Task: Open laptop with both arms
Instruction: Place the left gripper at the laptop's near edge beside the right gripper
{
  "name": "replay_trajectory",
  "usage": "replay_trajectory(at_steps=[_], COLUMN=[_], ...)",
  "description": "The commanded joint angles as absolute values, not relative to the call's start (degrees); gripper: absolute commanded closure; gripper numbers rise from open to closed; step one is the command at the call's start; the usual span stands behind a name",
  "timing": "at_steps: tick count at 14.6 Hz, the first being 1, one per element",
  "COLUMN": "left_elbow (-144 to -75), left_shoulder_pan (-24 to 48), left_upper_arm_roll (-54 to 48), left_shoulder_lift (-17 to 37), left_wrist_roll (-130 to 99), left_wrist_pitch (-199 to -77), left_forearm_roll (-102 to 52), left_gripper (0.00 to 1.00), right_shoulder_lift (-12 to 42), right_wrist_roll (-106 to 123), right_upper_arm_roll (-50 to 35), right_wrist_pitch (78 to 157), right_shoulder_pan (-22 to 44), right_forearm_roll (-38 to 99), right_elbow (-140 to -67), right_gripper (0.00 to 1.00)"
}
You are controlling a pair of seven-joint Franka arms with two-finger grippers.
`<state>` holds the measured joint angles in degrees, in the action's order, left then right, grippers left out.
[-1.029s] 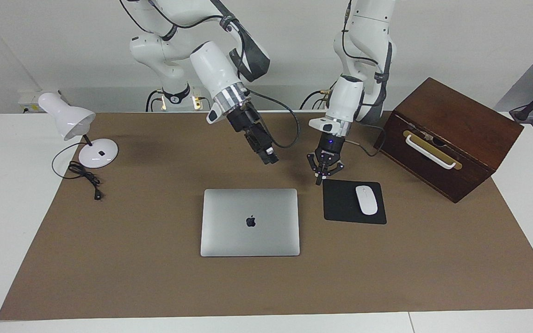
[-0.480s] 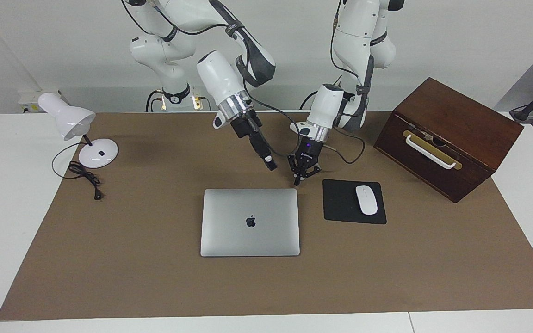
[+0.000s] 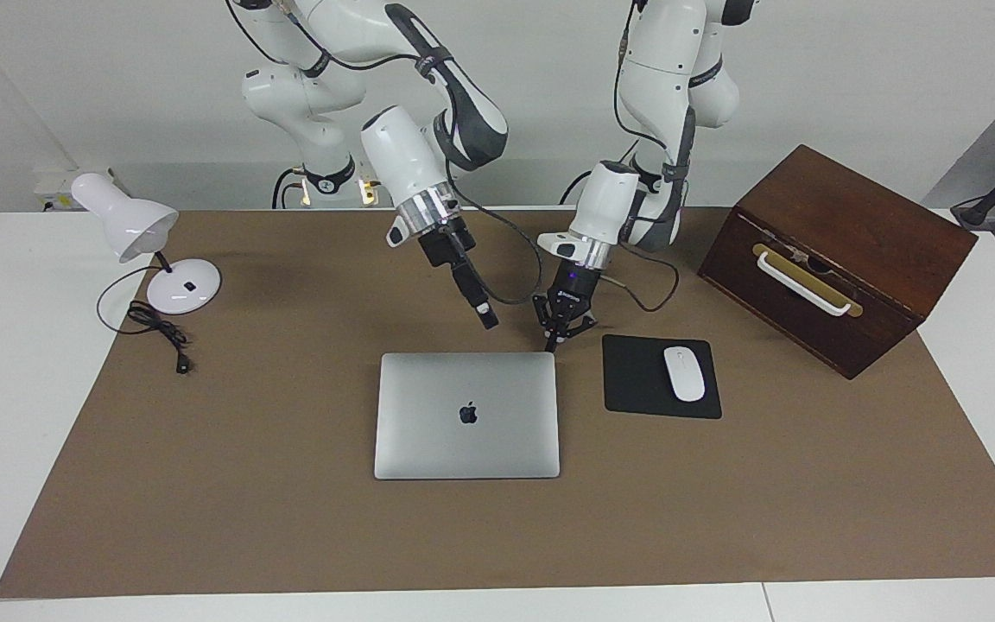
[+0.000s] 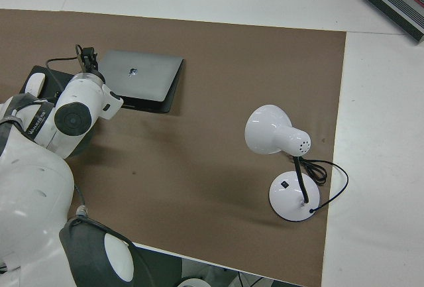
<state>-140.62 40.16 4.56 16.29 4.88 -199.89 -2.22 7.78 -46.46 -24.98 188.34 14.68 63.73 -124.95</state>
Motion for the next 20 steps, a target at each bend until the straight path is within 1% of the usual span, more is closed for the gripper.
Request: replay_trajectory(at_steps=[1,11,19,20], left_elbow=[-138.3,-135.8,-134.4,-134.3], left_shoulder_pan=[40.5,39.7,38.7,38.6], left_upper_arm_roll=[5.2,5.2,5.2,5.2], left_shoulder_lift=[18.1,20.0,21.5,21.5], left_wrist_roll=[3.7,3.0,2.9,2.9], left_wrist_pitch=[-200.6,-200.6,-200.6,-200.5], left_forearm_roll=[-2.5,-2.5,-2.4,-2.4], left_gripper=[1.00,1.00,1.00,1.00], right_shoulder_lift=[6.3,8.3,11.6,12.6], right_wrist_roll=[-39.4,-37.7,-37.7,-37.6], right_upper_arm_roll=[-24.9,-24.8,-24.8,-24.8], right_wrist_pitch=[189.4,189.6,190.4,190.5], right_shoulder_pan=[15.0,15.0,15.0,15.0], right_forearm_roll=[70.5,71.6,70.6,70.4], right_elbow=[-126.3,-125.9,-124.7,-124.4], right_gripper=[0.00,0.00,0.00,0.00])
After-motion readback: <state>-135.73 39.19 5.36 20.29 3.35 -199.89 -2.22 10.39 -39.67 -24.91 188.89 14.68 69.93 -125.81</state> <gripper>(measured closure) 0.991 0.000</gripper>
